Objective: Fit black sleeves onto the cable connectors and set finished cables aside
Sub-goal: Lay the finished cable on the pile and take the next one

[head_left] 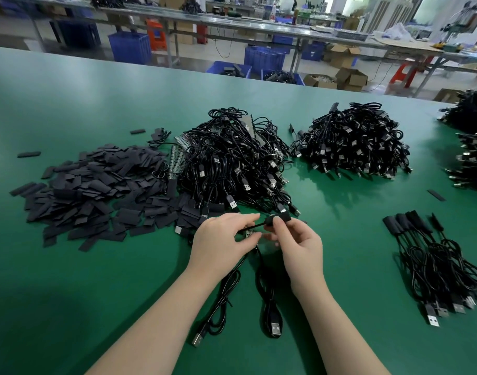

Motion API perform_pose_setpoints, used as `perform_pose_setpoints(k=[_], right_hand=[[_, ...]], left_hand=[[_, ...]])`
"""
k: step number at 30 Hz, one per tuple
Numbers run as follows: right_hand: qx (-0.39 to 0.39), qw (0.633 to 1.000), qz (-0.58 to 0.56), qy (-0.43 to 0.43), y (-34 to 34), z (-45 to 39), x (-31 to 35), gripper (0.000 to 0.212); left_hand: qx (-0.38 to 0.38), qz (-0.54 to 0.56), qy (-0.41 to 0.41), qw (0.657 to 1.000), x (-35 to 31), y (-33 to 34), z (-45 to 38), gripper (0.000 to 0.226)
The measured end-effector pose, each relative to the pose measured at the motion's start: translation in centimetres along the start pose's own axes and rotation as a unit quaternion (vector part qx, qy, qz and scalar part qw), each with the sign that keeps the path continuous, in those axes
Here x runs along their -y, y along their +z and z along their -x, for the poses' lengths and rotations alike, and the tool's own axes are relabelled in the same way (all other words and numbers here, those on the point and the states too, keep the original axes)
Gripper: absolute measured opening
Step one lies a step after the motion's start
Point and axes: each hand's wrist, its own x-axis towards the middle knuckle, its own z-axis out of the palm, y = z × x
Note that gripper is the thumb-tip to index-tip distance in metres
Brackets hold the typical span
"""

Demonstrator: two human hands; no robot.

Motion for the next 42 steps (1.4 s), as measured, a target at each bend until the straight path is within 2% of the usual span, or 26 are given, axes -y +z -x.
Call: perform_pose_setpoints(k=[2,6,8,13,16,24,27,31,42], right_hand=[[-0.021,0.999,-0.039,0.024,-0.4,-0.3,0.0,0.023],[-0.035,0.995,-0.080,0.044,-0.7,-0.5,0.2,0.022],[-0.027,0.996,-0.072,0.042,-0.5,-0.3,0.3,0.024],[0.029,0.999,-0.030,0.017,0.1,0.2,0.5,0.015],[0.052,0.999,0.014,-0.005,0.3,0.4,0.4,0.020],[0.050,0.998,0.026,-0.023,0.2,0.4,0.5,0.021],[0.011,1.000,0.007,-0.024,0.3,0.3,0.1,0.013],[-0.067,0.995,-0.069,-0.033,0.1,0.4,0.4,0.034],[-0.048,0.996,-0.057,-0.049,-0.1,0.3,0.6,0.052]], left_hand=[[-0.009,-0.032,0.017,0.999,0.1,0.0,-0.1,0.026],[-0.006,-0.005,0.003,1.000,0.1,0.1,-0.1,0.017],[-0.001,0.012,-0.006,1.000,0.2,0.1,-0.1,0.017],[-0.009,0.044,-0.022,0.999,0.4,0.2,-0.1,0.020],[-0.024,0.058,-0.014,0.998,0.3,0.2,0.0,0.023],[-0.032,0.080,0.012,0.996,0.1,0.2,0.1,0.022],[-0.037,0.071,0.017,0.997,0.1,0.3,0.1,0.020],[-0.032,0.059,0.006,0.998,0.4,0.3,-0.1,0.018],[-0.008,0.067,0.000,0.998,0.3,0.2,-0.1,0.018]])
